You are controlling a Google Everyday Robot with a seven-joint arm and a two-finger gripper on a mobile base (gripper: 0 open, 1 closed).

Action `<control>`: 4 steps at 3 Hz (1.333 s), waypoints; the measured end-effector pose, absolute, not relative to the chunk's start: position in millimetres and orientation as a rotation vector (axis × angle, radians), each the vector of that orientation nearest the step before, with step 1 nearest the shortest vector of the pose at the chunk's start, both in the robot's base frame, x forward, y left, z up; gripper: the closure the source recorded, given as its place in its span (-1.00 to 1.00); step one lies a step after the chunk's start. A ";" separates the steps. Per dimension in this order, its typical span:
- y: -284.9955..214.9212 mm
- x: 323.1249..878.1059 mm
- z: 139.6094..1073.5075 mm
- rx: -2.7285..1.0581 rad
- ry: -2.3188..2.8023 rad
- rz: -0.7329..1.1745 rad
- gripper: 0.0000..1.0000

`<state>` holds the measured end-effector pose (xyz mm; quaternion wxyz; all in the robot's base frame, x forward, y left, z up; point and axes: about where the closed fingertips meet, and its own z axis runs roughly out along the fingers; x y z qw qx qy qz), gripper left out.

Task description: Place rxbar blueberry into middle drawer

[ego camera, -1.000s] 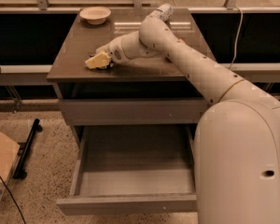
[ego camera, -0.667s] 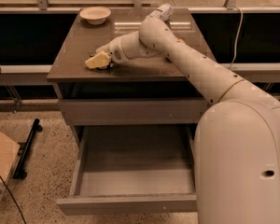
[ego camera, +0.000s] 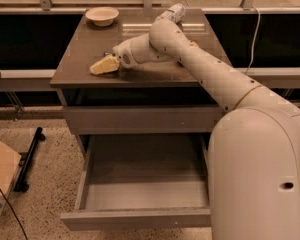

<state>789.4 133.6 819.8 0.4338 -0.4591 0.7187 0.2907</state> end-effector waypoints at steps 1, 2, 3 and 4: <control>125.2 781.6 823.0 -1.110 1.793 0.701 -1.00; 109.1 767.6 830.2 -1.038 1.790 0.679 -1.00; 116.3 770.2 822.1 -1.035 1.803 0.710 -1.00; 123.9 774.9 817.9 -1.040 1.803 0.718 -1.00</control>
Offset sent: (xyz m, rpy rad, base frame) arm -0.0262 -0.0388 0.0162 0.0347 -0.0381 -0.1246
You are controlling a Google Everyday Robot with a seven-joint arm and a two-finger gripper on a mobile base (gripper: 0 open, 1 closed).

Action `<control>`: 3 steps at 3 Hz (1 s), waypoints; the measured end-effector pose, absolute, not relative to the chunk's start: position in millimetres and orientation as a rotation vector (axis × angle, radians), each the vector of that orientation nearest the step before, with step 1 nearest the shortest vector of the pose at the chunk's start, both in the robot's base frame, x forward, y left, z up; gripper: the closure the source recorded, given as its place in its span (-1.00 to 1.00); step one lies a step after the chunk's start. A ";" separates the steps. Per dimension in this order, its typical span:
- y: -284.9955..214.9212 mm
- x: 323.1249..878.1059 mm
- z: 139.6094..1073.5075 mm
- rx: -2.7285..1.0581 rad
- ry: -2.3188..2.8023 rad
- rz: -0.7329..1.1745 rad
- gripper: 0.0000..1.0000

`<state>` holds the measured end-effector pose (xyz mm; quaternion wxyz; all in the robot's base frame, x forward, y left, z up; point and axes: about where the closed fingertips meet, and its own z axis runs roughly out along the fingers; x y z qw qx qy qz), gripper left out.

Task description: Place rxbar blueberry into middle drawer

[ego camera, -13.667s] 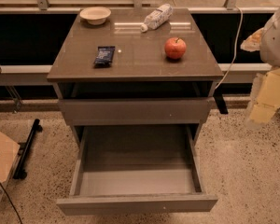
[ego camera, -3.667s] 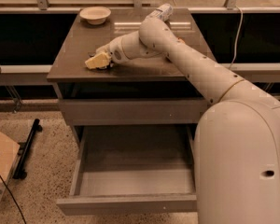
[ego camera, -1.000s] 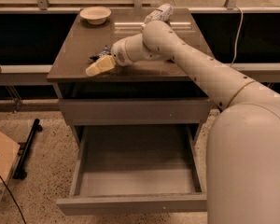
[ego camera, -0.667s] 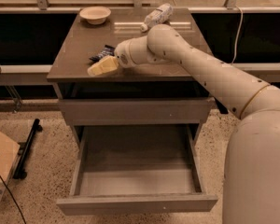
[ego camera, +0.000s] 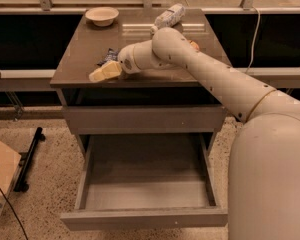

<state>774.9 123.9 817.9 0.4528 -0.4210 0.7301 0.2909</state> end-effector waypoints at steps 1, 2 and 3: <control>130.1 775.8 818.4 -1.046 1.798 0.725 -0.64; 133.3 772.7 823.7 -1.042 1.789 0.732 -0.21; 136.2 761.9 839.0 -1.039 1.762 0.747 0.26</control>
Offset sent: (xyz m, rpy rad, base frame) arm -0.0048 0.0072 0.0164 0.0239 -0.0134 0.0036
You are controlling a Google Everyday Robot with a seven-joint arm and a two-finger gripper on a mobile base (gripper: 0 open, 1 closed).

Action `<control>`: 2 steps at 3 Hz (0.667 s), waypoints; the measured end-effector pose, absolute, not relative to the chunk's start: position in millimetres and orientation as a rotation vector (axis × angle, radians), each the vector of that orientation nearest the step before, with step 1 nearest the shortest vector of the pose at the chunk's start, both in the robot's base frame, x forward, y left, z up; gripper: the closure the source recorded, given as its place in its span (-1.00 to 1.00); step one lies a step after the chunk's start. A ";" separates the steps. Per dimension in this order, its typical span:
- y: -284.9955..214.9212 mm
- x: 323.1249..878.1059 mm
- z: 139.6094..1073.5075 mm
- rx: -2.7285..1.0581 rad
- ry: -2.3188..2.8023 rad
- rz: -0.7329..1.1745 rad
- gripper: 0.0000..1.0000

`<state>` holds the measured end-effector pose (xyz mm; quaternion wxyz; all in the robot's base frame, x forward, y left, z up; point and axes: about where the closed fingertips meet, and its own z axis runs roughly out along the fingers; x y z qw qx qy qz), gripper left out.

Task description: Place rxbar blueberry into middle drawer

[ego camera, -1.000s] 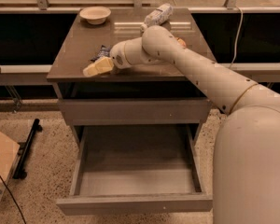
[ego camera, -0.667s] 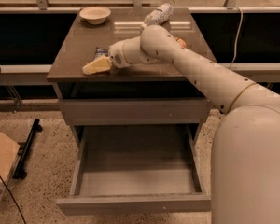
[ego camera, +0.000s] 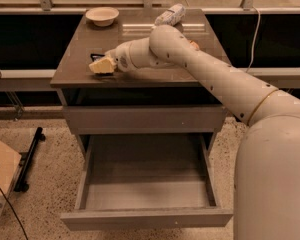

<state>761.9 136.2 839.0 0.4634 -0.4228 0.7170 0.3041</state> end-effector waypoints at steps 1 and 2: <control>130.0 726.4 869.6 -1.018 1.735 0.746 0.88; 107.4 685.3 889.9 -0.948 1.759 0.693 1.00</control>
Offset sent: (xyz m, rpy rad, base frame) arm -0.1296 -0.0571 0.0629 0.0036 -0.0256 -0.1762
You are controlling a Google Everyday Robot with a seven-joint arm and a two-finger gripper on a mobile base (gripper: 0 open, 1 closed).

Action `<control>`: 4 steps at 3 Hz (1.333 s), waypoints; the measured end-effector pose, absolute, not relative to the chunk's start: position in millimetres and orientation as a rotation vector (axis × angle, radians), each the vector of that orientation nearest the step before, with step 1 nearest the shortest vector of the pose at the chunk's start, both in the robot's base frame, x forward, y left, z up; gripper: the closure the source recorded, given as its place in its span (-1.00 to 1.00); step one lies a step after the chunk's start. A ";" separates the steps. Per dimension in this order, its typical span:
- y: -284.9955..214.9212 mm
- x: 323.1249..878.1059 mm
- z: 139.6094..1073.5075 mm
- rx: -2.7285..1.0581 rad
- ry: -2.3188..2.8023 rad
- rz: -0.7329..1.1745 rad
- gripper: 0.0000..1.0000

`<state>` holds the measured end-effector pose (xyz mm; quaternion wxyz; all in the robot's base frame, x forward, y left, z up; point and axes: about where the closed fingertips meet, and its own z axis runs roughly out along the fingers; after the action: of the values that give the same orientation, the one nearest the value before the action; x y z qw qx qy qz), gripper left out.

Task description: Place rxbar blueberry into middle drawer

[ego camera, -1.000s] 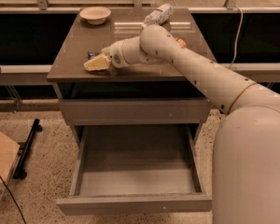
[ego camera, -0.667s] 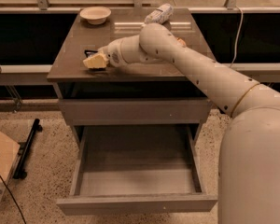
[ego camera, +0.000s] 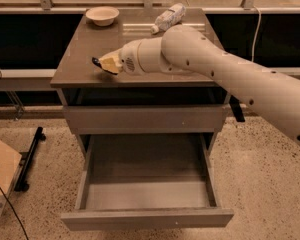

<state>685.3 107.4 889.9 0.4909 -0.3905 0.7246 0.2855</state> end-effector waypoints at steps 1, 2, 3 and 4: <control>88.9 657.0 886.2 -0.878 1.802 0.666 1.00; 71.1 635.0 886.4 -0.835 1.835 0.662 1.00; 54.2 600.8 876.5 -0.809 1.875 0.720 1.00; 26.5 571.6 862.6 -0.756 1.947 0.763 1.00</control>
Offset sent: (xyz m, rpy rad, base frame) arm -0.0781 -0.0650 -0.0042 0.0142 0.0879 -0.1583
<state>571.6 26.5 862.6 0.4429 -0.3049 0.7850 0.3076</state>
